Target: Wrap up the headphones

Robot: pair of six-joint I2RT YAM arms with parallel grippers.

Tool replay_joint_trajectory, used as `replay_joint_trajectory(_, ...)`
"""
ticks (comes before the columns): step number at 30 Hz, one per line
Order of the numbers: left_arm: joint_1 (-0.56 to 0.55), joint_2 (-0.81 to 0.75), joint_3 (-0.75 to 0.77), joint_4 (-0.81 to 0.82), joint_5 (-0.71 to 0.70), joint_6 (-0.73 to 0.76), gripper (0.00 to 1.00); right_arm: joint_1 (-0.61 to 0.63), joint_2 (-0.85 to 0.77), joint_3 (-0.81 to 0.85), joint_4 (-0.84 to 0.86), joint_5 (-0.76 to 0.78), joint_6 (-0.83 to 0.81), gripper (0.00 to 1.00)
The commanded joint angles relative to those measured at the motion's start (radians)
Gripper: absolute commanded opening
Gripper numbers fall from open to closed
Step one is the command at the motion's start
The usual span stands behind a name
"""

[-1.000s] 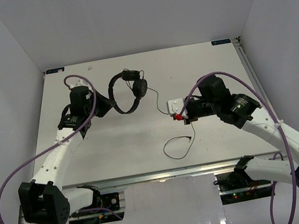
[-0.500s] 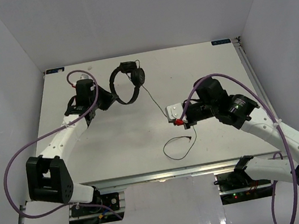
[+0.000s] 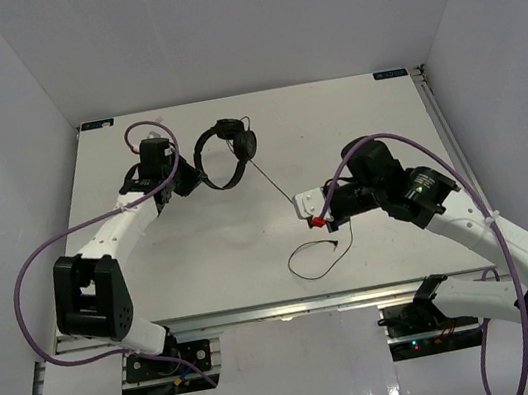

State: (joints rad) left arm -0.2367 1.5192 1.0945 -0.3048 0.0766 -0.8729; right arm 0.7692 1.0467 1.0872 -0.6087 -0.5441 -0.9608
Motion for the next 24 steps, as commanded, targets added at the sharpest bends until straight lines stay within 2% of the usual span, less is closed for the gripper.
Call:
replay_joint_trajectory(1,0.011,0.021,0.050,-0.029,-0.061,0.096,0.00,0.018,0.014,0.089,-0.025,-0.013,-0.027,0.08)
replay_joint_trajectory(5,0.011,0.039,0.047,-0.009,0.001,0.115,0.00,0.043,0.049,0.085,-0.024,-0.019,-0.027,0.08)
replay_joint_trajectory(9,0.009,0.064,0.068,0.078,0.200,0.103,0.00,0.056,0.061,0.050,0.000,-0.009,-0.016,0.08)
replay_joint_trajectory(13,0.004,0.073,0.085,0.127,0.305,0.067,0.00,0.056,0.056,0.019,0.013,-0.001,-0.009,0.08)
replay_joint_trajectory(20,0.004,0.026,0.079,0.203,0.426,-0.013,0.00,0.049,0.028,-0.073,0.068,0.054,-0.002,0.08)
replay_joint_trajectory(24,0.004,-0.012,0.071,0.210,0.484,-0.023,0.00,-0.002,-0.010,-0.098,0.100,0.063,0.013,0.08)
